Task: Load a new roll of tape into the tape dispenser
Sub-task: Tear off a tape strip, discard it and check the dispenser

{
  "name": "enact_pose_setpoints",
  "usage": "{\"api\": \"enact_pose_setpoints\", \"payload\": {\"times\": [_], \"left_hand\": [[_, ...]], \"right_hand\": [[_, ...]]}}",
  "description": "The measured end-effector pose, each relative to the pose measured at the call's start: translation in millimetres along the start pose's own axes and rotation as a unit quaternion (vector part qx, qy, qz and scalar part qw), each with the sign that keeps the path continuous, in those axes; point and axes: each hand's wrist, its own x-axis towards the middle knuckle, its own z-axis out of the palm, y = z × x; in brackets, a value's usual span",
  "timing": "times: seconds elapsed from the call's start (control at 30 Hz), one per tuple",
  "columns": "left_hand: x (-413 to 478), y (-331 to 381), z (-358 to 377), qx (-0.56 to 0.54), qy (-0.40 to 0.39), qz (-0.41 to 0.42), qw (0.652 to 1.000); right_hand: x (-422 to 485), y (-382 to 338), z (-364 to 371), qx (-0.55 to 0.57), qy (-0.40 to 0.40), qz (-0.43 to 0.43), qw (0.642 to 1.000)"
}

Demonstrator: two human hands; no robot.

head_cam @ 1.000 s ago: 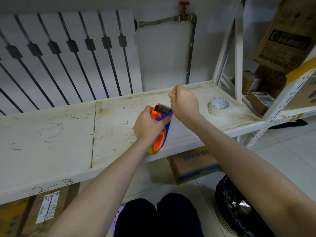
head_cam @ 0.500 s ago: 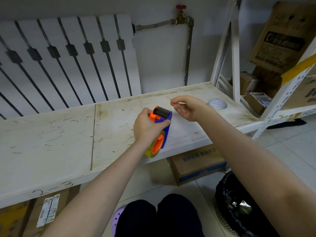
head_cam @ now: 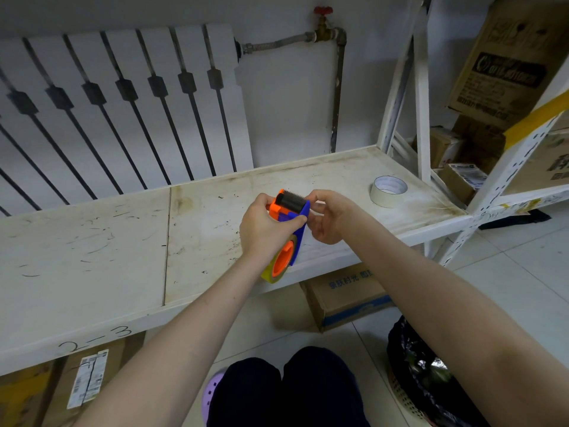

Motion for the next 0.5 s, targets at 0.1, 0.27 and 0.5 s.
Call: {"api": "enact_pose_setpoints", "payload": {"times": [0.1, 0.27, 0.5], "left_hand": [[0, 0, 0, 0.002, 0.001, 0.005, 1.0], [0, 1, 0, 0.003, 0.003, 0.007, 1.0], [1, 0, 1, 0.009, 0.002, -0.001, 1.0]], "right_hand": [[-1, 5, 2, -0.001, -0.013, 0.003, 1.0], [5, 10, 7, 0.078, -0.041, -0.031, 0.996], [7, 20, 11, 0.022, -0.053, -0.1, 0.993]]}}
